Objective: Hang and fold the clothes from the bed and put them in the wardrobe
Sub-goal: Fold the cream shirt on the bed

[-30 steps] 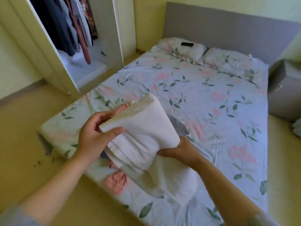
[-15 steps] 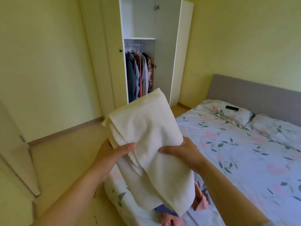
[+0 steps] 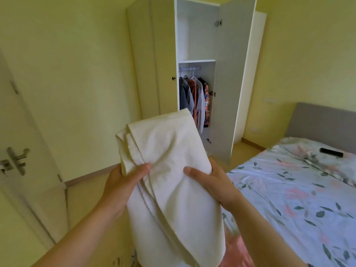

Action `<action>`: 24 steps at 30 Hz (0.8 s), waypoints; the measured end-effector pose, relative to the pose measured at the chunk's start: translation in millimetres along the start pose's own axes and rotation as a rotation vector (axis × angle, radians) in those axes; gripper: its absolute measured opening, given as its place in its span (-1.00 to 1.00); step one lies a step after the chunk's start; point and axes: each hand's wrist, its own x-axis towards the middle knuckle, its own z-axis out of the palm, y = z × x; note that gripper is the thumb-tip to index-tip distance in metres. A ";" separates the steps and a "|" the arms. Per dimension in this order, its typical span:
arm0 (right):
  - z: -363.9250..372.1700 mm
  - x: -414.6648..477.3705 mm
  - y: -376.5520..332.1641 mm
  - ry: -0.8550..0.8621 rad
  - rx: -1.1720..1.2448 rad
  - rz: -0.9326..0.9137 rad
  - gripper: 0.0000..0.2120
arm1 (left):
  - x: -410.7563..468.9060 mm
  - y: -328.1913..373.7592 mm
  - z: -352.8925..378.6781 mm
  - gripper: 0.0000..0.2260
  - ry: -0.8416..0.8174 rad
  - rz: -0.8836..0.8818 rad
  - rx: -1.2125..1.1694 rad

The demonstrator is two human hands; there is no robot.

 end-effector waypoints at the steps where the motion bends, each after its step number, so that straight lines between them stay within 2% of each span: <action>1: 3.1 16.1 -1.1 -0.002 0.007 0.005 -0.36 | 13.9 2.4 -2.2 -0.70 0.009 0.011 0.005; 4: 15.7 60.0 0.0 -0.041 0.020 0.007 -0.32 | 50.0 -2.6 -12.7 -0.78 0.044 0.017 -0.003; 6: 23.2 84.3 -2.1 -0.065 0.023 0.007 -0.35 | 70.1 -6.2 -20.2 -0.75 0.061 0.005 -0.013; 9: 34.2 121.7 -9.0 -0.081 0.026 -0.009 -0.45 | 104.3 -4.2 -34.8 -0.58 0.071 -0.008 -0.007; 14: 63.7 181.0 -22.2 -0.095 0.038 -0.039 -0.67 | 166.8 -2.6 -69.4 -0.60 0.015 0.048 0.053; 20: 122.8 256.5 -19.6 -0.074 0.028 -0.059 -0.73 | 250.3 1.4 -121.2 -0.61 0.015 0.063 0.092; 24: 156.1 305.8 -24.4 -0.028 0.042 -0.080 -0.69 | 311.9 4.8 -151.9 -0.59 -0.011 0.063 0.094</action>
